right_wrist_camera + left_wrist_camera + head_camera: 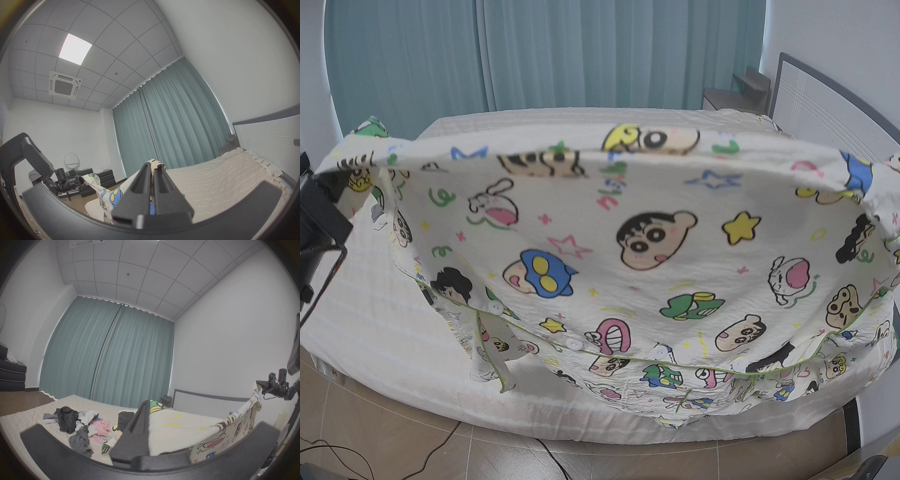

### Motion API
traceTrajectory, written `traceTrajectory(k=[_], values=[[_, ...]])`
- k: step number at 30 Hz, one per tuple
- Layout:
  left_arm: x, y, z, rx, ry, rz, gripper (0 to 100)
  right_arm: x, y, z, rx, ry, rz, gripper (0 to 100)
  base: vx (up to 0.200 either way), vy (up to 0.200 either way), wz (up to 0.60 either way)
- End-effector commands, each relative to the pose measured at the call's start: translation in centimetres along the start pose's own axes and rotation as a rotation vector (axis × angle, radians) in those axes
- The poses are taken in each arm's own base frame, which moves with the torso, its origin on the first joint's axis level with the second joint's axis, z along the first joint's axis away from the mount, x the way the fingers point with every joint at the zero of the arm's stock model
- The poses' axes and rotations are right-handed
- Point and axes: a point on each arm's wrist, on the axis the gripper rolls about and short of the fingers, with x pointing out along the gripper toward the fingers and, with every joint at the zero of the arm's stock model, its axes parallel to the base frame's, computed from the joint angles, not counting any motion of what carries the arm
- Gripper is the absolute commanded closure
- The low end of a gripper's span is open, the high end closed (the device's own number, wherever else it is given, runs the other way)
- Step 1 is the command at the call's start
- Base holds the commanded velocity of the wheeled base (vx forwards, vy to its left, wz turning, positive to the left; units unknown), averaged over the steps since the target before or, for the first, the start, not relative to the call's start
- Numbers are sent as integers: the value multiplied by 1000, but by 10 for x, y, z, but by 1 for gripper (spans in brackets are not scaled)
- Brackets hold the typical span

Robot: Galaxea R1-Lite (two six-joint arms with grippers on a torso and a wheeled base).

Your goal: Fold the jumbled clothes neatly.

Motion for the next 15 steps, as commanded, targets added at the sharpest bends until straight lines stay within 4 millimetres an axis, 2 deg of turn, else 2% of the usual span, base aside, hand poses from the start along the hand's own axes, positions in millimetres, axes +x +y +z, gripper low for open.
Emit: traceTrajectory(k=[1,3,10,15], values=[[-15,2,-23,17,93,-5,100,-2,-3,-14,18,69,-13,100,0,0,0],[-23,4,-37,24,148,-7,100,-4,-5,-20,36,104,-21,100,0,0,0],[-39,7,-64,3,266,-2,100,-4,-9,-34,73,200,-57,100,0,0,0],[-34,7,-83,-69,349,23,100,-5,-14,-52,84,286,-86,100,0,0,0]])
